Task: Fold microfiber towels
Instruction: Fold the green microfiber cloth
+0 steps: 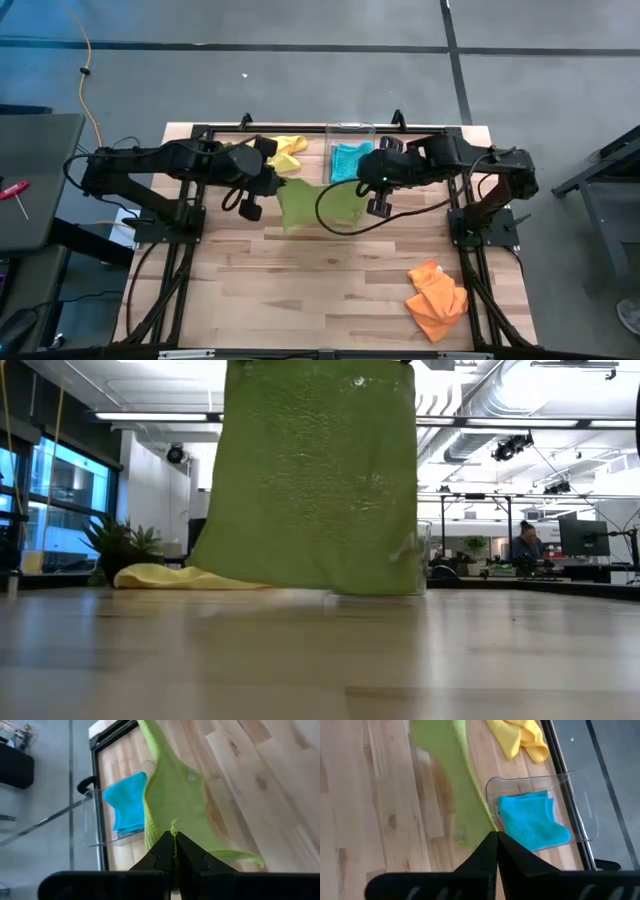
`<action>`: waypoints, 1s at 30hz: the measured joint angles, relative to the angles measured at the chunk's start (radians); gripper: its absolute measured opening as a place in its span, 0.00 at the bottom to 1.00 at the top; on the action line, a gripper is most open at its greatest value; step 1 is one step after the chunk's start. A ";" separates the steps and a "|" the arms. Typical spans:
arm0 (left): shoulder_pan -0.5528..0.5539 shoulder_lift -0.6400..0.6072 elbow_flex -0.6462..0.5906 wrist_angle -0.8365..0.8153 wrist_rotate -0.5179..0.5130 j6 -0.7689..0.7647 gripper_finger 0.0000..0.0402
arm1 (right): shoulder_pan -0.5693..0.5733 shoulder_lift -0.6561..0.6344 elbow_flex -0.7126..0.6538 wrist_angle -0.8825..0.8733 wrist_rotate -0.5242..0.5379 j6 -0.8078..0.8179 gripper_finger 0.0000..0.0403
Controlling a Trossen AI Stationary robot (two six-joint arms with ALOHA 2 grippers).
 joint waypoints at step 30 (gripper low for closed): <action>-0.369 0.000 -0.481 0.359 0.183 -0.440 0.00 | 0.331 0.274 0.000 -0.037 -0.125 0.303 0.00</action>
